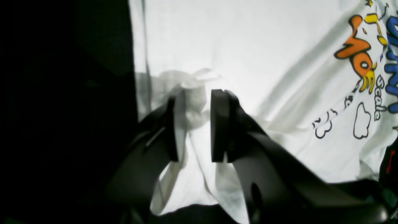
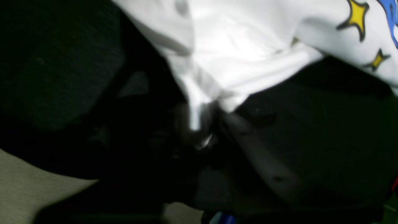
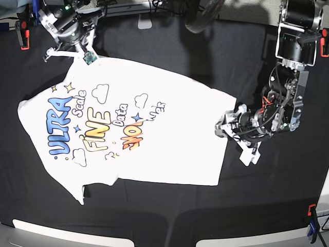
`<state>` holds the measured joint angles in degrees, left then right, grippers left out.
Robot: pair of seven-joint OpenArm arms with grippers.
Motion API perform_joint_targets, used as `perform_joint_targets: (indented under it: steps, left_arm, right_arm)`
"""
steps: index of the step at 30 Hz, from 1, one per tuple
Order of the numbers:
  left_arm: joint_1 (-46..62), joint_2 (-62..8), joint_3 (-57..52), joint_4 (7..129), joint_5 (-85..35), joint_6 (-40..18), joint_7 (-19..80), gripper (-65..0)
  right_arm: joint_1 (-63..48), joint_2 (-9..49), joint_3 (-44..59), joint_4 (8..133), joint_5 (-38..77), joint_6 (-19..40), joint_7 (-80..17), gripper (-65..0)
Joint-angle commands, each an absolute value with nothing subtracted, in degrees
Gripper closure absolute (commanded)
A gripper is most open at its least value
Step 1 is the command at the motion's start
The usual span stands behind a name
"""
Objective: Layout the t-shirt on the table in an organized manner, then fold the t-shirt properly
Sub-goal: 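Grasp the t-shirt shoulder with the right gripper and lift it, then fold the held shoulder with the right gripper over the shirt body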
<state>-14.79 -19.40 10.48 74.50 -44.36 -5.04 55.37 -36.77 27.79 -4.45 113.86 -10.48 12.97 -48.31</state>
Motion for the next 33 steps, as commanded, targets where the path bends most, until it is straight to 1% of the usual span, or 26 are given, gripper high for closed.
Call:
perform_joint_targets:
  steps: [1, 5, 9, 16, 21, 24, 27, 30, 33]
  left_arm:
    - [-16.2, -19.7, 10.2, 75.3, -45.1, -5.7, 54.4, -13.0]
    - [-16.2, -19.7, 10.2, 75.3, -45.1, -5.7, 54.4, -13.0]
    - [-16.2, -19.7, 10.2, 75.3, -45.1, -5.7, 54.4, -13.0]
    - [-16.2, -19.7, 10.2, 75.3, -45.1, -5.7, 54.4, -13.0]
    - [-16.2, -19.7, 10.2, 75.3, -45.1, -5.7, 54.4, -13.0]
    - [-16.2, -19.7, 10.2, 75.3, -45.1, -5.7, 54.4, -13.0]
    - [-16.2, -19.7, 10.2, 75.3, -45.1, -5.7, 54.4, -13.0]
    - [-16.2, -19.7, 10.2, 75.3, -45.1, -5.7, 54.4, -13.0]
    - [-16.2, -19.7, 10.2, 75.3, -45.1, -5.7, 54.4, -13.0]
  right_arm:
    - [-36.8, 28.4, -4.1, 116.0, -11.4, 12.4, -47.5, 0.0]
    - [-35.4, 28.4, -4.1, 121.0, -13.7, 12.4, -46.3, 0.0]
    - [-29.5, 28.4, -4.2, 123.3, -12.3, 12.4, -46.0, 0.0]
    - [-15.7, 28.2, -4.2, 121.9, -2.6, 12.5, -44.1, 0.0]
    - [-6.0, 26.2, -4.2, 114.5, -1.2, 13.1, -43.7, 0.0]
    - [-0.3, 24.1, -4.2, 108.6, -1.2, 13.2, -43.5, 0.0]
    - [5.0, 21.7, -4.2, 102.7, -1.3, 15.1, -43.3, 0.0]
    - [9.9, 19.8, -4.2, 97.0, -1.6, 15.4, -43.4, 0.0]
    - [13.9, 18.3, -4.2, 93.4, -2.0, 15.4, -46.2, 0.0]
